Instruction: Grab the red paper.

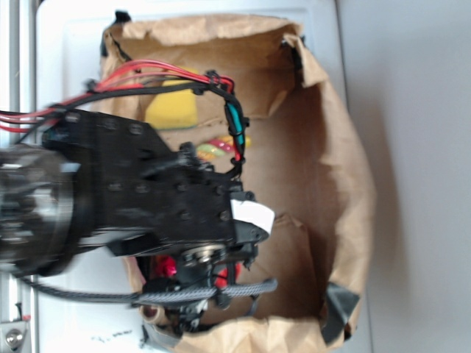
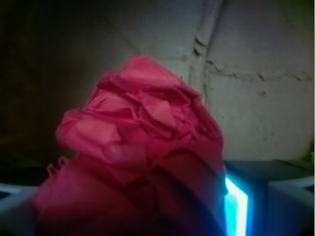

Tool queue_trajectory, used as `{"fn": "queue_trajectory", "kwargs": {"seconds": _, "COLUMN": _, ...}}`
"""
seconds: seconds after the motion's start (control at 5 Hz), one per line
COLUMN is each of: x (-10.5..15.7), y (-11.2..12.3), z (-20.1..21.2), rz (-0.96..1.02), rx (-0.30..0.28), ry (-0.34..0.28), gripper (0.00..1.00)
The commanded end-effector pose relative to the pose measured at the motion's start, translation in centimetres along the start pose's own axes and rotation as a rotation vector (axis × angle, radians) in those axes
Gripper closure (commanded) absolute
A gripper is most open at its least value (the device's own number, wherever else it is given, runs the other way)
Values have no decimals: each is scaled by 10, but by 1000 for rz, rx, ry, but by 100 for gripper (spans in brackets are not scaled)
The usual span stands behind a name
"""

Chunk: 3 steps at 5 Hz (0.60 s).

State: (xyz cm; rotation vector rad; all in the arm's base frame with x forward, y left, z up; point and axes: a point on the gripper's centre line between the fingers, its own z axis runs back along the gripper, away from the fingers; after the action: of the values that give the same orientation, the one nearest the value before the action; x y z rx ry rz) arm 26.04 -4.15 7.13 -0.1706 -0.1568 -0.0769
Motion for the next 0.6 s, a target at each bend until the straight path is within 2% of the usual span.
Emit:
{"fn": "queue_trajectory", "kwargs": {"seconds": 0.0, "x": 4, "y": 27, "z": 69, "rz": -69, "rx": 178, "ry": -41, "gripper": 100}}
{"fn": "queue_trajectory", "kwargs": {"seconds": 0.2, "x": 13, "y": 38, "z": 84, "rz": -118, "rx": 239, "ry": -27, "gripper": 100}}
{"fn": "queue_trajectory", "kwargs": {"seconds": 0.4, "x": 13, "y": 48, "z": 94, "rz": -125, "rx": 243, "ry": -28, "gripper": 100}}
